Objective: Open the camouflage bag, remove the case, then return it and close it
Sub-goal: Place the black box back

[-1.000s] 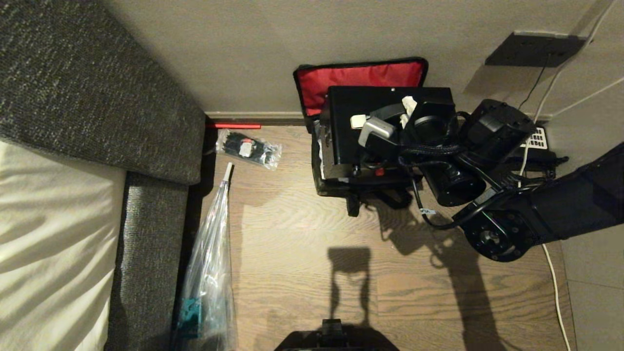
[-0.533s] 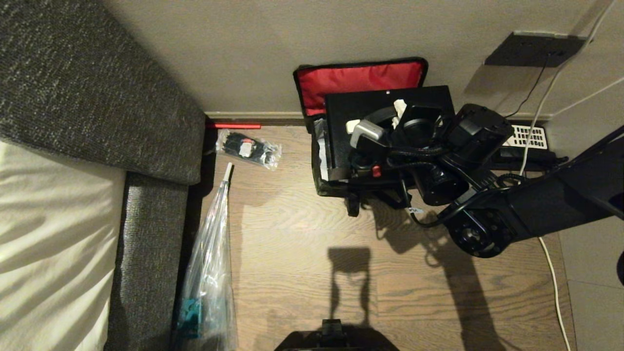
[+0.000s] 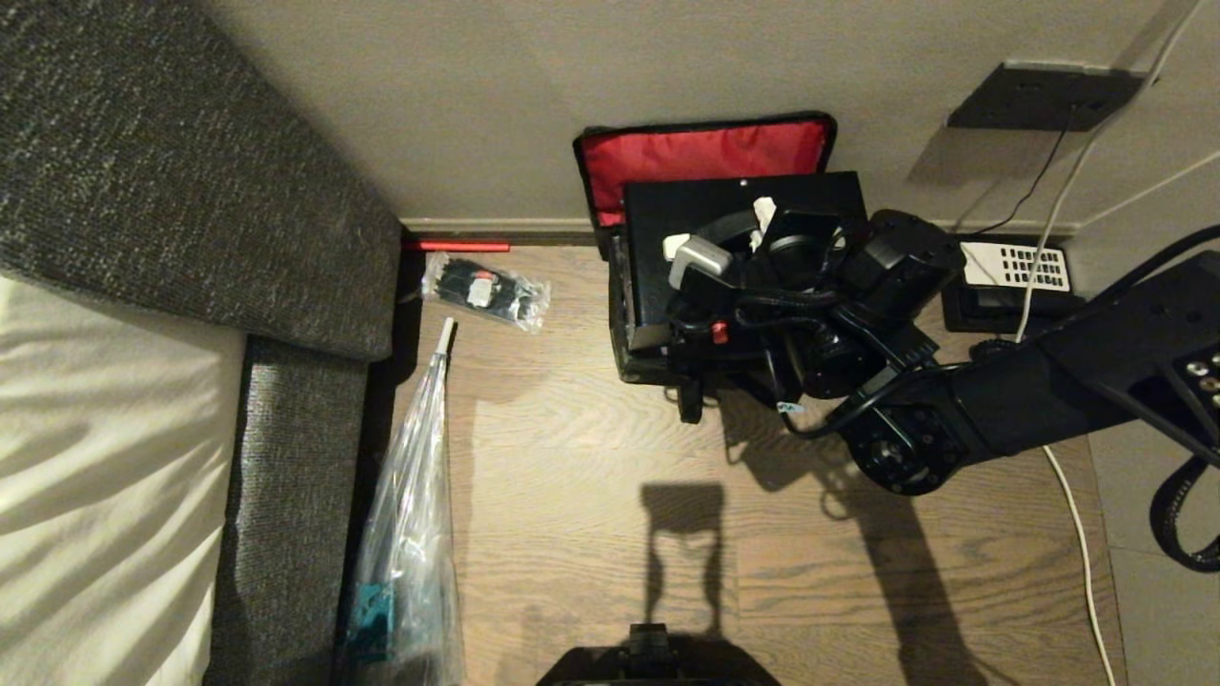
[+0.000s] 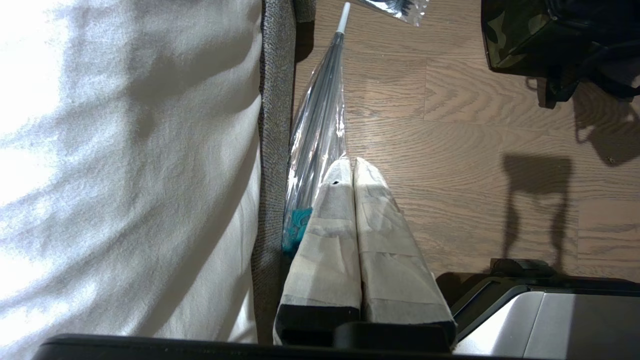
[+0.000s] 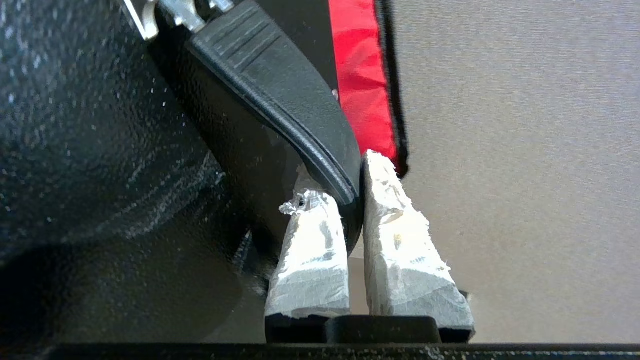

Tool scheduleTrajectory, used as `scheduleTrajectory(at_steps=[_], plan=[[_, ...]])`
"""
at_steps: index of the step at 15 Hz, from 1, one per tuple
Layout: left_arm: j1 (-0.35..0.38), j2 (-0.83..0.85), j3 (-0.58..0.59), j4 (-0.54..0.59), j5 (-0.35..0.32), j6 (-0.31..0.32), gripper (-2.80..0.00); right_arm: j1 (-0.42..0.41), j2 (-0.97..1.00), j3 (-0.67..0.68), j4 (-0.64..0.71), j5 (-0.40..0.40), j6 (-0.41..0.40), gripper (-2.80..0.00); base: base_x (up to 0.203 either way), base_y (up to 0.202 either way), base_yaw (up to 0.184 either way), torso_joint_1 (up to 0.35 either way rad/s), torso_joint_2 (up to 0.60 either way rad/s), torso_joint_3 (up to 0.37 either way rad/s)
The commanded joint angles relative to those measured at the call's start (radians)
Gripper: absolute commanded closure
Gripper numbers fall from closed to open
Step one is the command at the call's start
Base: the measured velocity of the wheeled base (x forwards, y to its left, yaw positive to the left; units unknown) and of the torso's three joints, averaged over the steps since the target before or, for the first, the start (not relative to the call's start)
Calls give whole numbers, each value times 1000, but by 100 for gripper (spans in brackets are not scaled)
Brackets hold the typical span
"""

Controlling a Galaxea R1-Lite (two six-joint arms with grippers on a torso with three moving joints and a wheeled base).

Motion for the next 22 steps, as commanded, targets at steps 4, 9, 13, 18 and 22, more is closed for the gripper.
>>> scheduleTrajectory(at_steps=[4, 9, 13, 18, 22], plan=[[0, -2, 0, 1, 0, 0, 0, -4, 51, -35, -18, -2, -2, 0, 0, 0, 0, 0, 0, 0], [0, -2, 0, 0, 0, 0, 0, -19, 59, -50, -17, 0, -3, 0, 0, 0, 0, 0, 0, 0], [0, -2, 0, 1, 0, -1, 0, -22, 43, -61, -14, 0, -9, 0, 0, 0, 0, 0, 0, 0], [0, -2, 0, 0, 0, 0, 0, -37, 28, -49, -10, 0, -8, 0, 0, 0, 0, 0, 0, 0], [0, -2, 0, 0, 0, -1, 0, -55, 29, -45, -13, 0, -6, 0, 0, 0, 0, 0, 0, 0]])
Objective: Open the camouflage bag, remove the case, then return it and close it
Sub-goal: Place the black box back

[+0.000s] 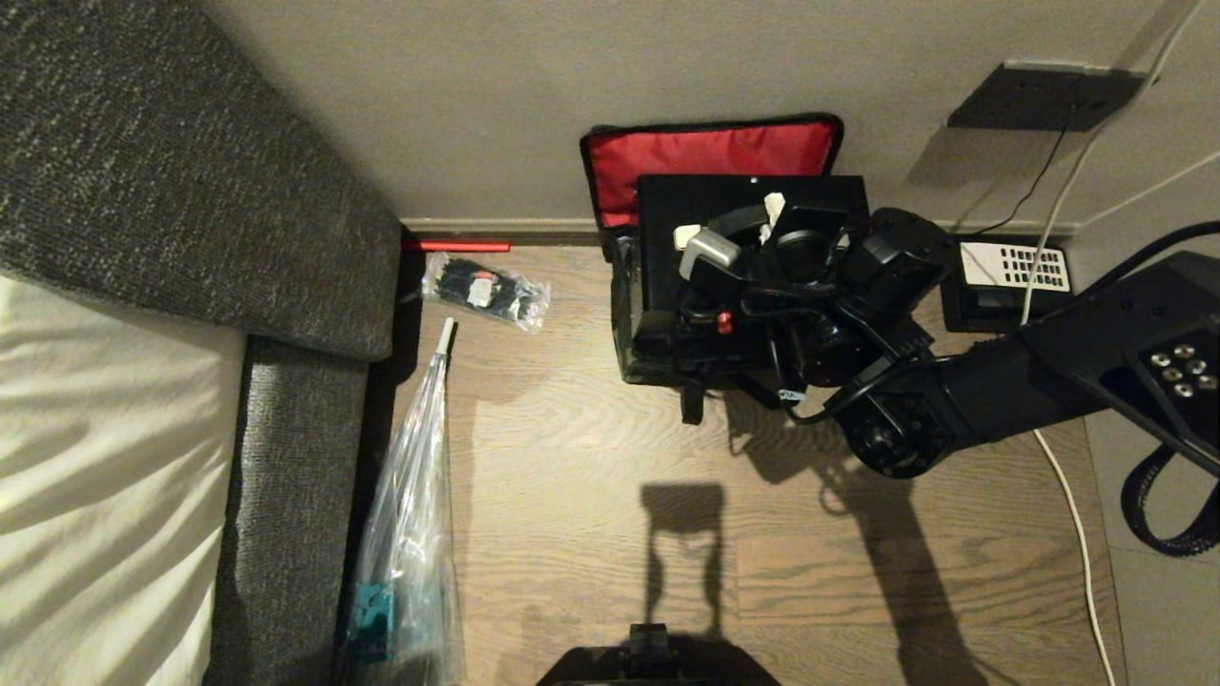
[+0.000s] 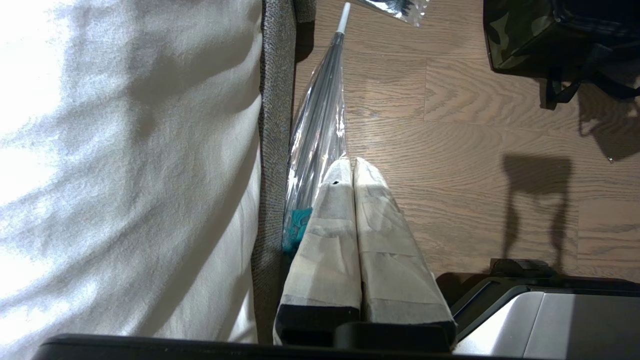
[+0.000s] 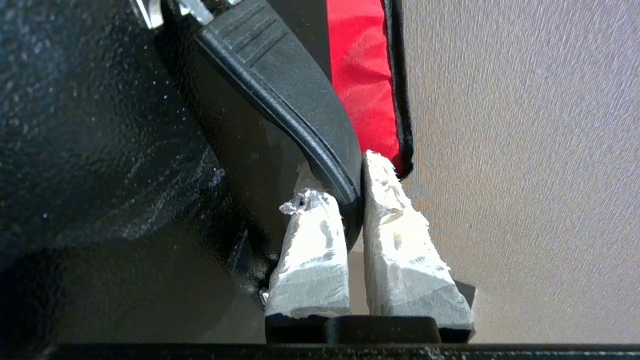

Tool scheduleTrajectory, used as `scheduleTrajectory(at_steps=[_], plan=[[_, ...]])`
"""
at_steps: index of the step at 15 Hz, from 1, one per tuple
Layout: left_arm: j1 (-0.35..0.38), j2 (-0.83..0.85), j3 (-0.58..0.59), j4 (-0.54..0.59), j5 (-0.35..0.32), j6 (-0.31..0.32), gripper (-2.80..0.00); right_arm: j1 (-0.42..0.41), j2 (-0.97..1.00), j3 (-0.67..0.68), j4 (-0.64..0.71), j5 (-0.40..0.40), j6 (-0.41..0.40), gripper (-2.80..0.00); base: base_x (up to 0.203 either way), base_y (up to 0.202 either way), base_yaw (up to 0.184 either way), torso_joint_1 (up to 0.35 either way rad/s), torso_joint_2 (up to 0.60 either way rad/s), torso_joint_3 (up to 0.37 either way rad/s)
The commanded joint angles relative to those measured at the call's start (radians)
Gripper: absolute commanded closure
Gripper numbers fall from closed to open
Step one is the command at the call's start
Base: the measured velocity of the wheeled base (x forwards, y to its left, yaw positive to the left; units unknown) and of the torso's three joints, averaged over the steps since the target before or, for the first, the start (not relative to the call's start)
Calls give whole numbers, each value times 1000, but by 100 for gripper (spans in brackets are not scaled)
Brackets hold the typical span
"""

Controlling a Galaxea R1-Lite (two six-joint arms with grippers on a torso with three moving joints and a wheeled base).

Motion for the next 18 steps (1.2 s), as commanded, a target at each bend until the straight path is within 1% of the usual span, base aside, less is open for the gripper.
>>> scheduleTrajectory(at_steps=[1, 15, 18], plan=[[0, -2, 0, -1, 0, -1, 0, -8, -9, 2, 2, -2, -10, 0, 0, 0, 0, 0, 0, 0], [0, -2, 0, -1, 0, 0, 0, -22, -3, 17, 9, 1, -14, 0, 0, 0, 0, 0, 0, 0], [0, -2, 0, 1, 0, 1, 0, -40, 2, 18, 11, 4, -12, 0, 0, 0, 0, 0, 0, 0]])
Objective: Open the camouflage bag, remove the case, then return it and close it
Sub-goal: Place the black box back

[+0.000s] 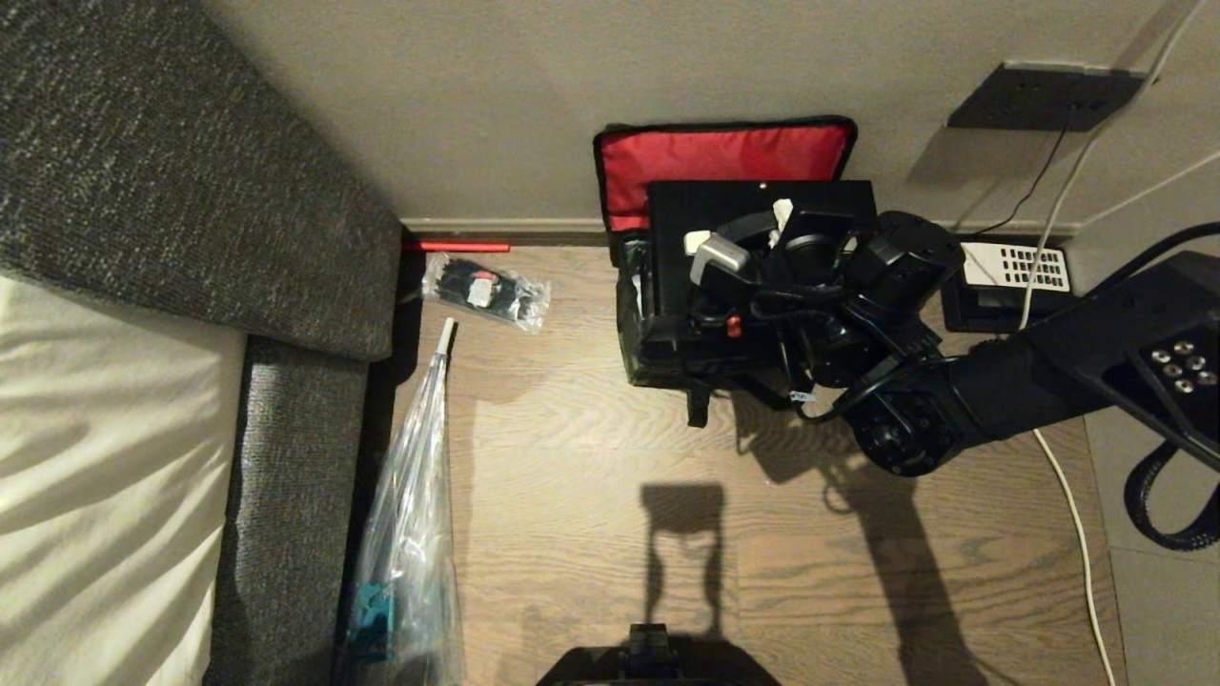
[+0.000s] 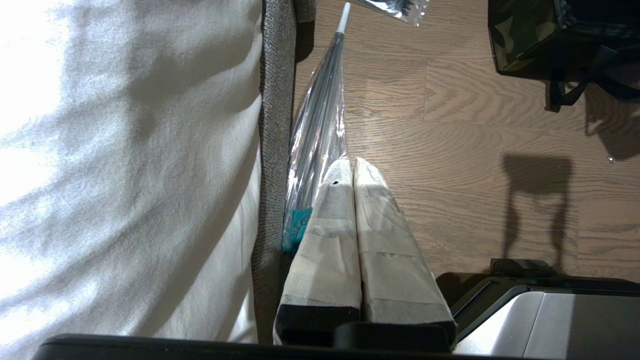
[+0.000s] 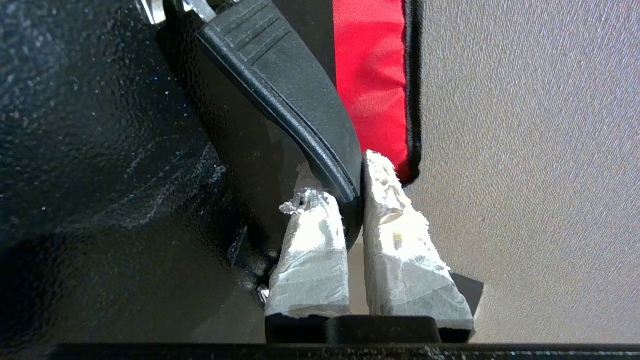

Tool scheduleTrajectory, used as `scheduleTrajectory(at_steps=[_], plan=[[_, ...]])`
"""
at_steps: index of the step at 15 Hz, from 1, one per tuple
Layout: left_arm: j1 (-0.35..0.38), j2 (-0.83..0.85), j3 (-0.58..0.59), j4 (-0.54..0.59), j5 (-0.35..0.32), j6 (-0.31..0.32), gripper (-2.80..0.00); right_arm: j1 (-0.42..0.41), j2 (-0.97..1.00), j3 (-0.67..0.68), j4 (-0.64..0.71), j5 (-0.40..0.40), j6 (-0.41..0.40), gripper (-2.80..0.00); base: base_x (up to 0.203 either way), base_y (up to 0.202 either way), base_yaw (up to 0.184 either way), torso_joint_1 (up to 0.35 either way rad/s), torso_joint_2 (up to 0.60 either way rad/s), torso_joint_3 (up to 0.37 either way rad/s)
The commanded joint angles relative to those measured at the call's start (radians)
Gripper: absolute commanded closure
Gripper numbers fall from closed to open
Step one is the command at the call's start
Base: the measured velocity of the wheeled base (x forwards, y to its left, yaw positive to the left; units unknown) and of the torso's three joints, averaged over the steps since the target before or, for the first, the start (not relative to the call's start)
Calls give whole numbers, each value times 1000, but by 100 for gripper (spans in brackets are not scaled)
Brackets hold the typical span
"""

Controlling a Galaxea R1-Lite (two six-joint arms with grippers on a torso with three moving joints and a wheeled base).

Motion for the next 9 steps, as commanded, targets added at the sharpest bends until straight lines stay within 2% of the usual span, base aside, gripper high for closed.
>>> scheduleTrajectory(at_steps=[1, 9], plan=[[0, -2, 0, 0, 0, 0, 0, -8, -3, -1, 2, -2, -9, 0, 0, 0, 0, 0, 0, 0], [0, -2, 0, 1, 0, 0, 0, -13, 7, 14, -5, 1, -12, 0, 0, 0, 0, 0, 0, 0]])
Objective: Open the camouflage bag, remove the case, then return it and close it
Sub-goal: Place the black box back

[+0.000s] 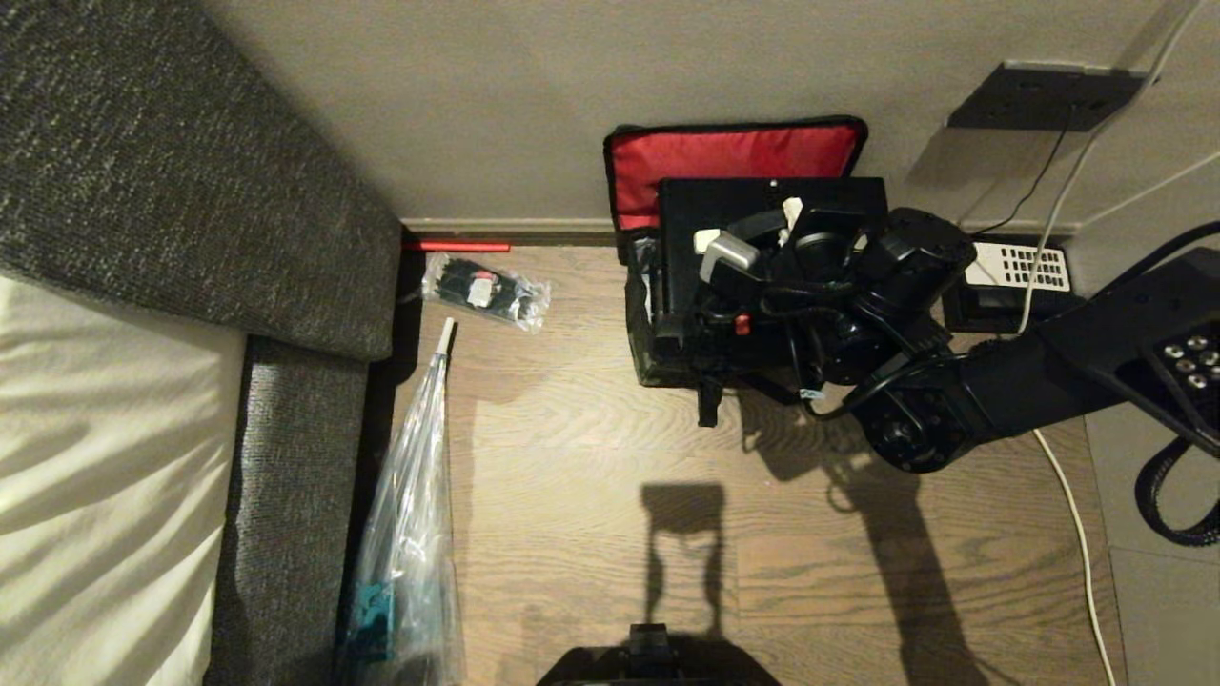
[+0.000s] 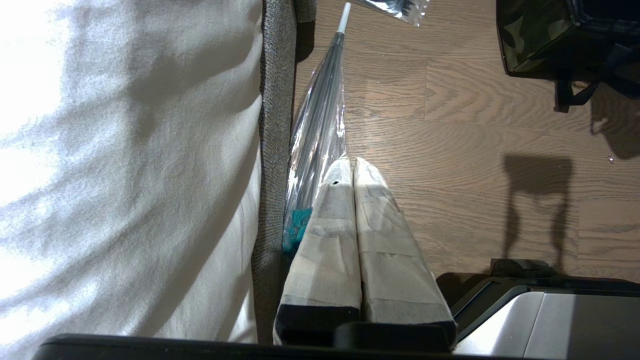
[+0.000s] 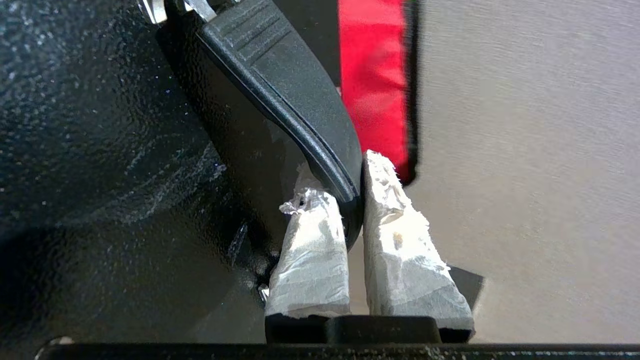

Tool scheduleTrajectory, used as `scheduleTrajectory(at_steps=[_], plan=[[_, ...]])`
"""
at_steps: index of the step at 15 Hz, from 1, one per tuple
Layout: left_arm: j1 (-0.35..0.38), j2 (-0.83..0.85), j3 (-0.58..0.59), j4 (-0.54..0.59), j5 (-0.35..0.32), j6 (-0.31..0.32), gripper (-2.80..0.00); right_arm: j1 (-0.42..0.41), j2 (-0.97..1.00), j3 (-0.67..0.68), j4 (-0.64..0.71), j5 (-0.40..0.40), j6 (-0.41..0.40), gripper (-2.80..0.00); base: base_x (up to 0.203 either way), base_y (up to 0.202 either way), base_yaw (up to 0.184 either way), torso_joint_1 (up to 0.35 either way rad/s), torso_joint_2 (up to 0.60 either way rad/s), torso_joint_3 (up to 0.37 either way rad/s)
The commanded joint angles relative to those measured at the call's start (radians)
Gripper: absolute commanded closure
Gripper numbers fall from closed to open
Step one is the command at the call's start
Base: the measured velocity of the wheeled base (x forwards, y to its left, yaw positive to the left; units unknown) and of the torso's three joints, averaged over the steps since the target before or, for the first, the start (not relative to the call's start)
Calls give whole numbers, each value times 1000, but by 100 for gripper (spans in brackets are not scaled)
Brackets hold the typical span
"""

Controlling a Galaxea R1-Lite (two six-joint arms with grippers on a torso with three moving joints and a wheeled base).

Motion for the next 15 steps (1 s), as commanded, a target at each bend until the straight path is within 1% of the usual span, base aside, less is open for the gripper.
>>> scheduleTrajectory(at_steps=[1, 15], plan=[[0, -2, 0, 0, 0, 0, 0, 3, 25, -3, -12, -2, -10, 0, 0, 0, 0, 0, 0, 0], [0, -2, 0, 1, 0, 0, 0, 11, 143, -23, -9, -2, 4, 0, 0, 0, 0, 0, 0, 0]])
